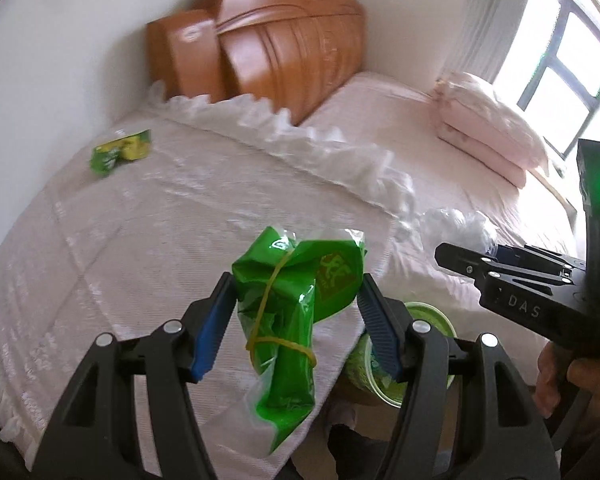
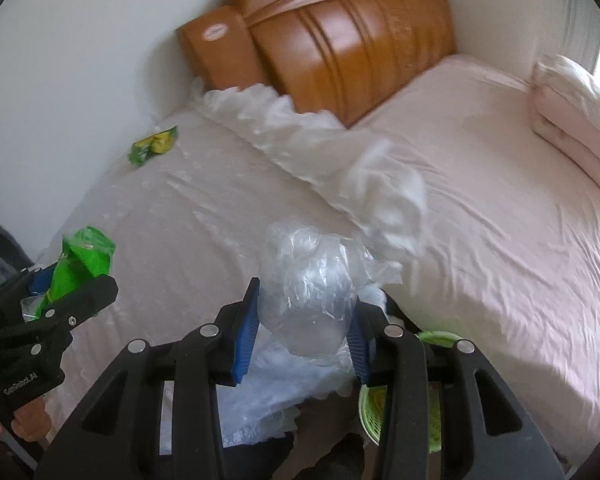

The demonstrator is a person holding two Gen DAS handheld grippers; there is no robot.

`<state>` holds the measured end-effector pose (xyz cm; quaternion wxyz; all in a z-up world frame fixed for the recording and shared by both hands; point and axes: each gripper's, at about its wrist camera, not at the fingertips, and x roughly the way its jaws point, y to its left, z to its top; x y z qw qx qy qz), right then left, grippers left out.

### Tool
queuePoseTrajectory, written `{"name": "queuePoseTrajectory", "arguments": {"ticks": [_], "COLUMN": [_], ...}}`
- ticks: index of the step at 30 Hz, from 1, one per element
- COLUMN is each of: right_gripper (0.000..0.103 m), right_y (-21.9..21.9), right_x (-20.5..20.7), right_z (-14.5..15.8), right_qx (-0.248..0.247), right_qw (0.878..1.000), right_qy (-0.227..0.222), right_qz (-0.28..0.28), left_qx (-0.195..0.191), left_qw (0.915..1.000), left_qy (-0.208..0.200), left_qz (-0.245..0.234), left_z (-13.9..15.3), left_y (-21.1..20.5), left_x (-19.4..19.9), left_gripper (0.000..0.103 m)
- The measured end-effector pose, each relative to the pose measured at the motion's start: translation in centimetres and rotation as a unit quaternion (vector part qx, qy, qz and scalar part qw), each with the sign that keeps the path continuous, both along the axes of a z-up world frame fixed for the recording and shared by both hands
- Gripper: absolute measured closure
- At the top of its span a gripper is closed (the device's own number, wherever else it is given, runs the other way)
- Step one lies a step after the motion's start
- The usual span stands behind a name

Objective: Collect trash
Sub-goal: 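Carry the green bag and clear bag over the wastebasket with both tools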

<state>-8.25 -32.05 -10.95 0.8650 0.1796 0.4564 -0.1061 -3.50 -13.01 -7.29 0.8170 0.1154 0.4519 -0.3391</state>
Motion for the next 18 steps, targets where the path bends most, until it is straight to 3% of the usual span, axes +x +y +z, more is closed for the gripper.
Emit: {"name": "queuePoseTrajectory", "arguments": {"ticks": [12,18], "right_gripper": [0.062,0.062], "right_y": [-3.3,-5.5], "right_x": [-5.7,-8.8], "right_z": [0.2,0.4], "right_qx": [-0.010,-0.020], "right_qw": [0.998,0.995], "right_qy": [-0.002,0.004], "right_qz": [-0.058,-0.095], "left_qx": [0.004,0.012], "left_qw": [0.9980,0.9919], "left_qy": [-0.003,0.004], "left_qz": [-0.063,-0.127], "left_z": [0.2,-0.5], "left_y": [-3.7,-8.0], "left_x": [-3.6,-5.7], "left_gripper": [0.043,0.043]}}
